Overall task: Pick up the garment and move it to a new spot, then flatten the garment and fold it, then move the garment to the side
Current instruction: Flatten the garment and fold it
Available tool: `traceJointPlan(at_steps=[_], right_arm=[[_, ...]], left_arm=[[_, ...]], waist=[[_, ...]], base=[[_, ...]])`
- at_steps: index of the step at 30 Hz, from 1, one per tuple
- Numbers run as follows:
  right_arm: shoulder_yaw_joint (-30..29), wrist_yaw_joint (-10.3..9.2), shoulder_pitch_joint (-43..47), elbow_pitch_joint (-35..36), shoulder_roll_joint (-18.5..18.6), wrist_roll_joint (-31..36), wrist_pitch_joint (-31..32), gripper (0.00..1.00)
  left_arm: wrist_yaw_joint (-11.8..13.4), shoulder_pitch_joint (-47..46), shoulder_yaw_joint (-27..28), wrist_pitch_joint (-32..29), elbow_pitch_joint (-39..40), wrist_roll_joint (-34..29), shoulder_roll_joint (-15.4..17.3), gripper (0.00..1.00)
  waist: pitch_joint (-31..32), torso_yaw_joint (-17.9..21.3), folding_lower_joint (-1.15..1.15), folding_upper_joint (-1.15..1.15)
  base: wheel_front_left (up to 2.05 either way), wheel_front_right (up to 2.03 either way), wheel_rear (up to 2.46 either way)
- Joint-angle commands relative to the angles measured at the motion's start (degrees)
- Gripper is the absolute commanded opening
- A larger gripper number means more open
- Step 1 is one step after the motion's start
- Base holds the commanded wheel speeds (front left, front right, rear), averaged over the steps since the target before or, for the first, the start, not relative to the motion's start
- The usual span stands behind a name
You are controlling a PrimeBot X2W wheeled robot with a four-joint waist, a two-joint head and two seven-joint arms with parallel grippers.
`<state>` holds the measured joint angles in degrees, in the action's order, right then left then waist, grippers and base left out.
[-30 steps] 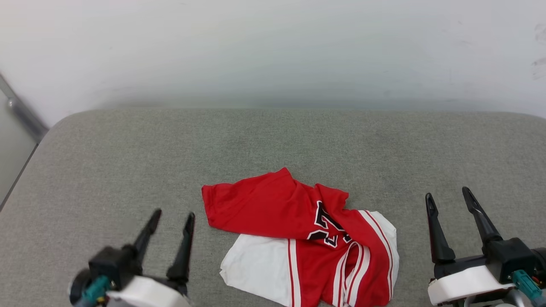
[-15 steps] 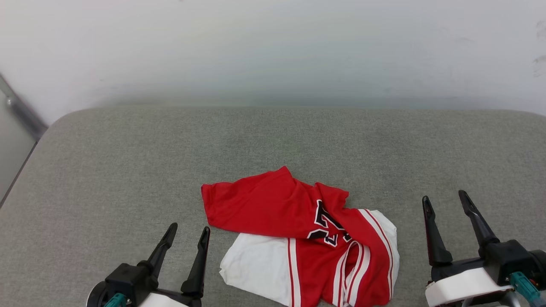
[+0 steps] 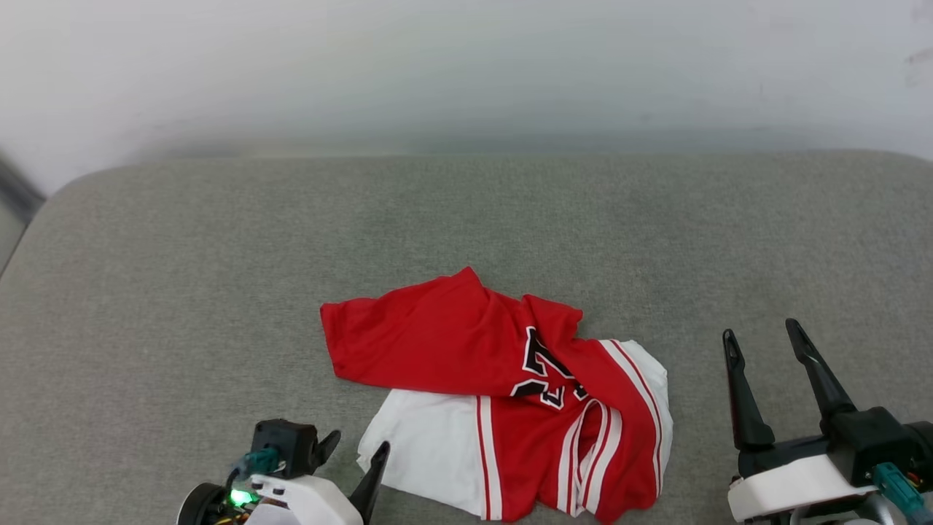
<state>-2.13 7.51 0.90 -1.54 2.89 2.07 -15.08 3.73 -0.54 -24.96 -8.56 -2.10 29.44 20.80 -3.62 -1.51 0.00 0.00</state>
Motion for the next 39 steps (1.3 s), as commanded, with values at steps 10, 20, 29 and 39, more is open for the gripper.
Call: traceJointPlan(at_steps=[10, 20, 29, 39], right_arm=[[0.1, -0.04, -2.2, 1.1, 0.0, 0.4, -0.1, 1.00], [-0.5, -0.04, -2.6, 1.1, 0.0, 0.9, -0.1, 1.00], [-0.7, -0.04, -1.6, 0.0, 0.0, 0.8, -0.1, 1.00], [-0.2, -0.04, -1.1, -1.5, 0.0, 1.0, -0.1, 1.00]], left_arm=[[3.0, -3.7, -1.7, -11.4, -4.4, 0.2, 0.5, 1.00], [3.7, -5.2, -1.4, -14.9, -5.1, 0.3, 2.2, 0.00], [9.2, -1.6, 6.5, -6.7, -4.6, 0.8, 5.1, 0.00], [9.0, 0.4, 7.6, -0.3, -3.6, 0.1, 5.2, 1.00]], waist=[[-5.7, 2.6, 0.00, 0.00], [-7.7, 1.7, 0.00, 0.00], [-4.9, -0.8, 0.00, 0.00], [-2.4, -1.7, 0.00, 0.00]], base=[[0.00, 0.00, 0.00], [0.00, 0.00, 0.00], [0.00, 0.00, 0.00], [0.00, 0.00, 0.00]])
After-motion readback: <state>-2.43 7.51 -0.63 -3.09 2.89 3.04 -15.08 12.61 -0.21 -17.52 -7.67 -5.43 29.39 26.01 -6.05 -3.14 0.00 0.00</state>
